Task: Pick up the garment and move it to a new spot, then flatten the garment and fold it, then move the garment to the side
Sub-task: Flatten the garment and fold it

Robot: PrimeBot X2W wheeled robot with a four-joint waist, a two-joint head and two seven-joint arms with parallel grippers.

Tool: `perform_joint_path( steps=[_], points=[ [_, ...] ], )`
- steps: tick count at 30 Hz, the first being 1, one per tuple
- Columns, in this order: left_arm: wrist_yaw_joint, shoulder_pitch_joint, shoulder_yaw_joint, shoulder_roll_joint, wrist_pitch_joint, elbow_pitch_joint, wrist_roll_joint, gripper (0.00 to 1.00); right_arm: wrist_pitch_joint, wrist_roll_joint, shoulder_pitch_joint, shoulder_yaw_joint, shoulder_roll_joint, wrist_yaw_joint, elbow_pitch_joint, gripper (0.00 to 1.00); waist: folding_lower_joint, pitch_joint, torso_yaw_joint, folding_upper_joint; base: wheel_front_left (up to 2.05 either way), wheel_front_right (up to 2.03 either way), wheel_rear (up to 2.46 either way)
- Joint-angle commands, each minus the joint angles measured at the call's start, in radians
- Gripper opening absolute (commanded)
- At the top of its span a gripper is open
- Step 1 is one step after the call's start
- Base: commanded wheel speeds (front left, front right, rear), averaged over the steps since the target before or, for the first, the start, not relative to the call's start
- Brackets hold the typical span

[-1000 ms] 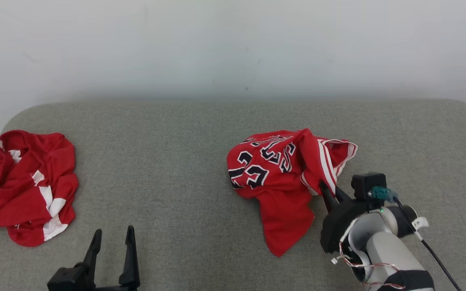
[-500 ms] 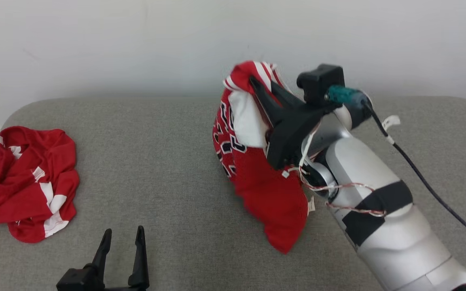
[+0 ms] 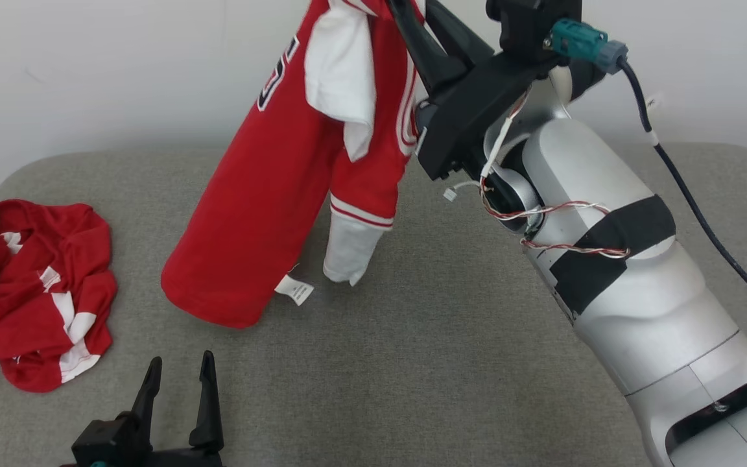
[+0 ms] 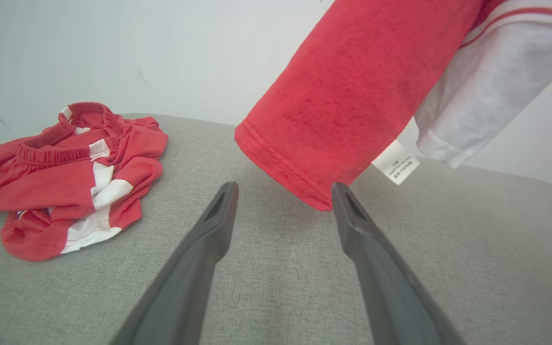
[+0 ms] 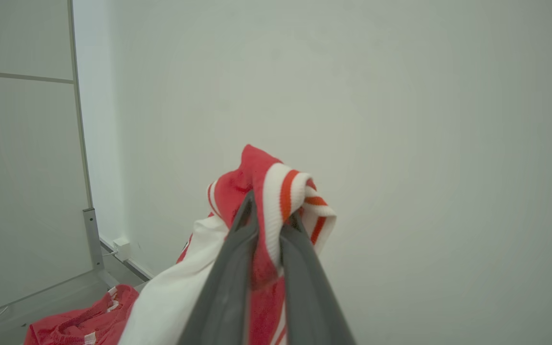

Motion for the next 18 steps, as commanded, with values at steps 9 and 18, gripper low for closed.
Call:
perform_joint_path(
  steps=[9, 18],
  points=[
    [-0.005, -0.01, 0.007, -0.004, -0.001, 0.004, 0.001, 1.0, 0.034, -0.076, 0.2, -0.166, -0.068, -0.003, 0.248, 0.0, 0.0, 0.021, -0.062, 0.0, 0.0, 0.0, 0.0],
    [-0.005, -0.022, 0.008, -0.007, -0.001, 0.009, 0.0, 1.0, 0.012, -0.141, 0.367, -0.285, -0.17, -0.003, 0.33, 0.0, 0.0, 0.032, -0.089, 0.0, 0.0, 0.0, 0.0]
  ],
)
